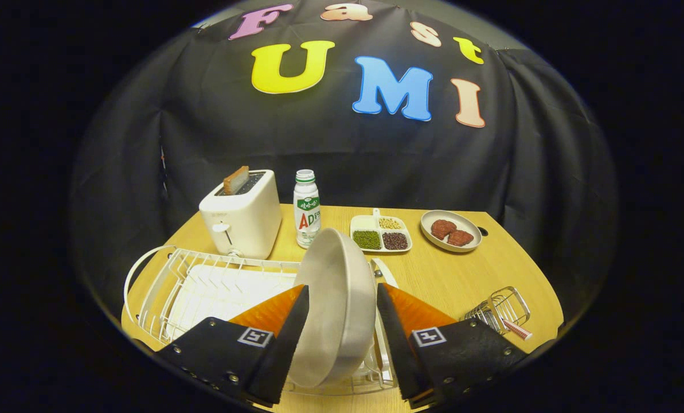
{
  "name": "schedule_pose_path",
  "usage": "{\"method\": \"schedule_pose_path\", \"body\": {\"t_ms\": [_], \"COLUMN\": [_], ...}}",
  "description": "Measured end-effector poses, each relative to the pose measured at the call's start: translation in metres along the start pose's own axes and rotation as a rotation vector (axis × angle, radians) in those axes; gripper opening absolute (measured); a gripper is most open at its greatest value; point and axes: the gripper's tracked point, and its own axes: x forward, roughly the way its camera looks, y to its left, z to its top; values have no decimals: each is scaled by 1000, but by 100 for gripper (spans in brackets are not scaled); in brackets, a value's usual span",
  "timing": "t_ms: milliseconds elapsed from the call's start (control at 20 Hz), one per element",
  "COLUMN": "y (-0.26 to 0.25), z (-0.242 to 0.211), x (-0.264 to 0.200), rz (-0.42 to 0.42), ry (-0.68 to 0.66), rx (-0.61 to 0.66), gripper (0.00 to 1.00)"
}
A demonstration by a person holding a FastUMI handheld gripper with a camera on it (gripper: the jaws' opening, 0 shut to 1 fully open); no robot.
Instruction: Take the plate from the dish rack, then take the spoon from the basket and place it into the plate.
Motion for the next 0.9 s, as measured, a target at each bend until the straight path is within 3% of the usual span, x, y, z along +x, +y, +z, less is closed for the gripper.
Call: {"method": "schedule_pose_path", "body": {"t_ms": [50,150,200,450,900], "y": [0,2,0,-12,-7], "z": [2,5,3,5,29], "x": [0,0,0,-6,-31], "rz": [-10,-6,-20,-133,-260], "ry": [0,-10,-1,35,10], "rx": [-2,3,0,14,-69], "gripper": [69,39,33,22,22]}}
